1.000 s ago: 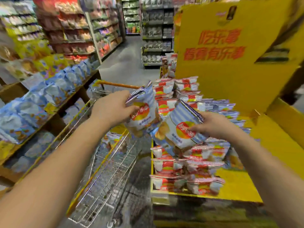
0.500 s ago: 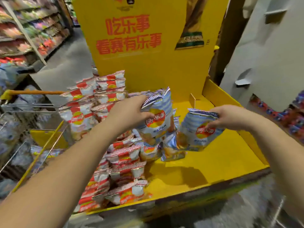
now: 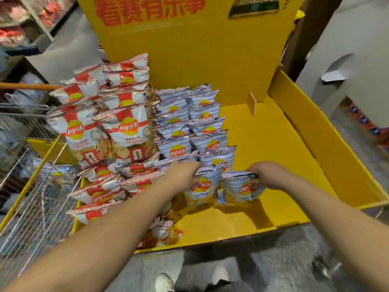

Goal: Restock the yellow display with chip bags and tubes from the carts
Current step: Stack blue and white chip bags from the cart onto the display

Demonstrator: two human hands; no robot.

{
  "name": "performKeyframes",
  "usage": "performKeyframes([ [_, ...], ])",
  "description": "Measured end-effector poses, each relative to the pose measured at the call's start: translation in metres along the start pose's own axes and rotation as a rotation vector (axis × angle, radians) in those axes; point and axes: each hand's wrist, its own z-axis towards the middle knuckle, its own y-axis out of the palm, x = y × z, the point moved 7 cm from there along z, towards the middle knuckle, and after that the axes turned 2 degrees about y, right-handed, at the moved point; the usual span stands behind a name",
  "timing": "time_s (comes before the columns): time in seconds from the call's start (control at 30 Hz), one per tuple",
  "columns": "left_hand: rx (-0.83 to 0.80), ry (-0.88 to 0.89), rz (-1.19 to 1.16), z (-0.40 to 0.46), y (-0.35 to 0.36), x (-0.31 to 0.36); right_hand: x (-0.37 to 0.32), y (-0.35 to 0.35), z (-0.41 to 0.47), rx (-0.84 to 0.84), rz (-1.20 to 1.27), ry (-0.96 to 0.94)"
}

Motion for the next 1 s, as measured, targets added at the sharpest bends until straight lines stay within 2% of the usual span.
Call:
performKeyframes([
  [0.3,-0.122,-0.131,0.020,-0.001,0.063,-0.032,-0.052,0.037,0.053,0.086,-0.165,-0.158],
  [0.6,-0.030,-0.237,0.027,-0.003,0.065,-0.044,-0.072,0.026,0.066,0.172,-0.200,-0.137],
  [0.73,-0.019,-0.264,-0.020,-0.005,0.062,-0.045,-0.069,0.028,0.063,0.220,-0.166,-0.026],
  [0.87,0.087,-0.245,-0.197,-0.016,0.041,-0.047,-0.074,0.005,0.057,0.195,-0.116,0.044],
  [1.0,0.309,-0.308,-0.536,-0.059,0.001,-0.073,-0.121,-0.056,0.035,0.331,0.010,-0.088],
])
